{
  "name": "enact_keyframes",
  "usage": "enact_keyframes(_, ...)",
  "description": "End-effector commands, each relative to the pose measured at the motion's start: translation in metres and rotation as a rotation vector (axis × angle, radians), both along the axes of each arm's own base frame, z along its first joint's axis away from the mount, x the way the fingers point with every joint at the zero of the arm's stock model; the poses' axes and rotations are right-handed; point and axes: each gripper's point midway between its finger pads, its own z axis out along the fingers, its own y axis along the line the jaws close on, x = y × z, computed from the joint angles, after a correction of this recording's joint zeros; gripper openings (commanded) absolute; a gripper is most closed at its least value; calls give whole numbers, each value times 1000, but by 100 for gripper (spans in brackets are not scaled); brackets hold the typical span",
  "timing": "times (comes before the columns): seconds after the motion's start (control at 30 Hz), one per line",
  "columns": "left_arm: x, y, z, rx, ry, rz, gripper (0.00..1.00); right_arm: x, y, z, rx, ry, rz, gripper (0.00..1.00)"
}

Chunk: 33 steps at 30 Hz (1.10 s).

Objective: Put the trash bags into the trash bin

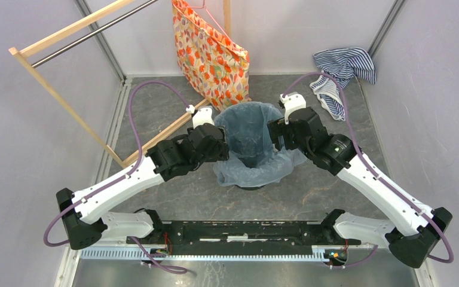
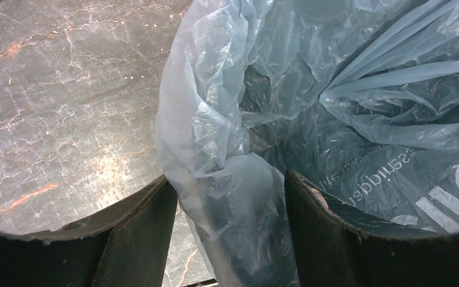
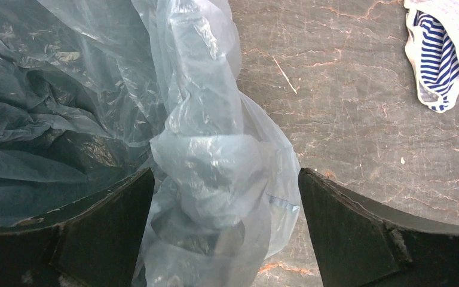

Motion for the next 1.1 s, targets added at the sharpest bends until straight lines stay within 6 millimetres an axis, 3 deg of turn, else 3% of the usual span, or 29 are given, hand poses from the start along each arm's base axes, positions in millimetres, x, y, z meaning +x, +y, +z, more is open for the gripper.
enact_keyframes(0.0, 2, 9, -12, 64, -14, 23, 72, 1, 1, 5, 31, -27, 4, 98)
enact_keyframes(0.13, 6, 5, 3, 24, -50, 16, 74, 1, 4, 2, 34, -16, 9, 98)
enact_keyframes(0.43, 5, 13, 53, -65, -127, 39, 79, 1, 7, 45, 104, -79, 19, 98)
enact_keyframes(0.57, 3, 23, 67, -76, -152, 58, 85, -1, 10, 55, 135, -95, 36, 98)
enact_keyframes(0.87, -2, 29, 87, -117, -176, 47, 87, 0, 11, 63, 141, -99, 38, 98)
enact_keyframes(0.97, -4, 29, 91, -129, -179, 39, 87, 1, 13, 57, 139, -82, 35, 92)
enact_keyframes(1.07, -5, 30, 94, -140, -183, 36, 87, 1, 14, 48, 137, -57, 21, 75)
